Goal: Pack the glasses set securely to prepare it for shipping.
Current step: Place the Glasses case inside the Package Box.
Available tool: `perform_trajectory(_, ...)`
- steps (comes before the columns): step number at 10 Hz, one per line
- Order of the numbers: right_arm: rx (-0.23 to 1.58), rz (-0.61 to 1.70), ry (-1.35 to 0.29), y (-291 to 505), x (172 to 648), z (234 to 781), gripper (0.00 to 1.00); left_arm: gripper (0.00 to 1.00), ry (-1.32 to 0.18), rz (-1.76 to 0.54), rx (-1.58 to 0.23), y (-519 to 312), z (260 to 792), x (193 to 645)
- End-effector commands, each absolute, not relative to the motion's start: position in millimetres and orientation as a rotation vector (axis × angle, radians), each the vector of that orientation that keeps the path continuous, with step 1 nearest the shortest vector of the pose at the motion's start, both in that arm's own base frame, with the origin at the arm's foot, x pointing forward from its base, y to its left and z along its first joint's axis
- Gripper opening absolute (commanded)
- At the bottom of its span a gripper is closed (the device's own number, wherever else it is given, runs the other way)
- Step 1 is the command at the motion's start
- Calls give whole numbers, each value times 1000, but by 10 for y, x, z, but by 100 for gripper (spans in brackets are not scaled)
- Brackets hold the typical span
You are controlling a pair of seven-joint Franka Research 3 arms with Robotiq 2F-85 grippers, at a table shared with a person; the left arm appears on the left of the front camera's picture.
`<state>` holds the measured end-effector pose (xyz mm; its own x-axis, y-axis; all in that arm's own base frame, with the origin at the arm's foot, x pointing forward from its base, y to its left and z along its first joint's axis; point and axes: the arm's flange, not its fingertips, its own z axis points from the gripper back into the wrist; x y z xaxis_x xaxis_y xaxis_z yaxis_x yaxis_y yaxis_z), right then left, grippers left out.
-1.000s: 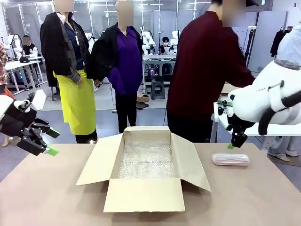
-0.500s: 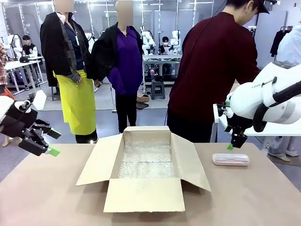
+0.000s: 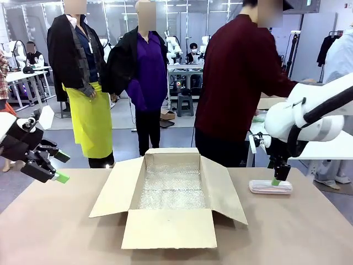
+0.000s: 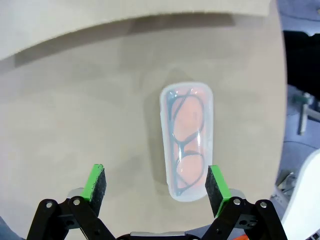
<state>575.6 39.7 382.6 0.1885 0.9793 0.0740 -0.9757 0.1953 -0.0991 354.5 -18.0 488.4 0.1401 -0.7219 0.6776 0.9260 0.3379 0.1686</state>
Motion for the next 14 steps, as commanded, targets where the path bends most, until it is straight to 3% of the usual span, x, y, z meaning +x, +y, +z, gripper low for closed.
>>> perform_trajectory(1, -17, 1375, -39, 439, 6058, 3796, 100, 100, -774, -1244, -342, -158, 4892, 3546)
perform_trajectory(14, 17, 1426, -30, 244, 6367, 3123, 100, 100, -774, -1244, -342, -158, 4892, 3546)
